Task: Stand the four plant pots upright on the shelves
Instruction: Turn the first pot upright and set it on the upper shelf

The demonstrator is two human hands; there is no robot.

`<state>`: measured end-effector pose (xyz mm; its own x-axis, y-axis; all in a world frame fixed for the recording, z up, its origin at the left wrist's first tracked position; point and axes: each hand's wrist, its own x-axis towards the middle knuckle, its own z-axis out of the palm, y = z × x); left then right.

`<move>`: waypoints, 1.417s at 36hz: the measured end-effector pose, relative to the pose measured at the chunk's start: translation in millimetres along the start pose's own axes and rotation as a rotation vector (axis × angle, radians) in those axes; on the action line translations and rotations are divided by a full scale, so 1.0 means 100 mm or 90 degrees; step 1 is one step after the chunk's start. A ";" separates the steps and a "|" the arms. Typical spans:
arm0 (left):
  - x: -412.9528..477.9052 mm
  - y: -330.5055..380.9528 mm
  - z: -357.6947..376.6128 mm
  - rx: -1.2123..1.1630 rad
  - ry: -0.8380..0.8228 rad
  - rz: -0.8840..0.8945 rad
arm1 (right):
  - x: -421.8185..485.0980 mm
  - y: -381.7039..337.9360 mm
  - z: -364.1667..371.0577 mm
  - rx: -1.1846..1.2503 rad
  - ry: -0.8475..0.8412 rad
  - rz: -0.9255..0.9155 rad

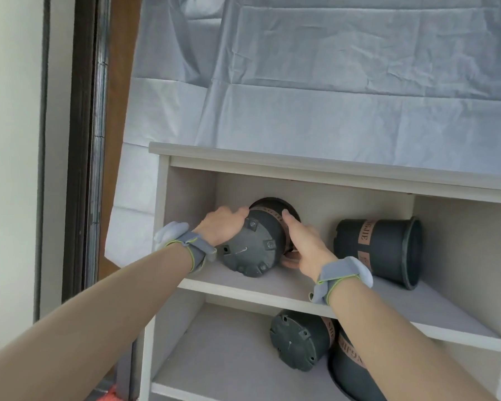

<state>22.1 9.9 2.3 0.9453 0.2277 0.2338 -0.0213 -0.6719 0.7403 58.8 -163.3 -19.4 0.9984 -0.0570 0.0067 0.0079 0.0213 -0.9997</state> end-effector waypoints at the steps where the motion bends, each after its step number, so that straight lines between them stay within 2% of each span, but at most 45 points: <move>1: 0.00 0.01 0.02 -0.037 -0.025 -0.018 | 0.01 0.00 -0.01 0.010 -0.003 0.006; 6: -0.03 0.05 0.08 -0.172 -0.095 -0.018 | -0.01 0.03 -0.03 0.020 -0.021 0.027; 15: -0.37 0.07 -0.07 -0.246 -0.106 0.022 | -0.28 -0.03 -0.22 0.049 -0.014 0.003; 24: -0.97 0.05 -0.25 -0.346 -0.160 -0.058 | -0.76 0.01 -0.43 0.081 -0.068 0.003; 29: -1.35 0.04 -0.33 -0.322 -0.186 -0.062 | -1.14 0.09 -0.51 0.074 -0.111 -0.014; 37: -1.69 0.03 -0.44 -0.235 -0.191 0.046 | -1.63 0.07 -0.54 0.042 -0.105 -0.141; 44: -1.74 0.03 -0.51 -0.265 -0.169 0.121 | -1.74 0.01 -0.53 0.035 -0.123 -0.252; 51: -1.55 -0.17 -0.35 -0.253 -0.145 0.181 | -1.63 0.28 -0.51 -0.030 -0.098 -0.367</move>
<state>-135.7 10.4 -24.7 0.9301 -0.1129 0.3496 -0.3664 -0.3562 0.8596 -106.9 -204.4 -49.2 0.8307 0.0996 0.5477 0.5516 -0.0141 -0.8340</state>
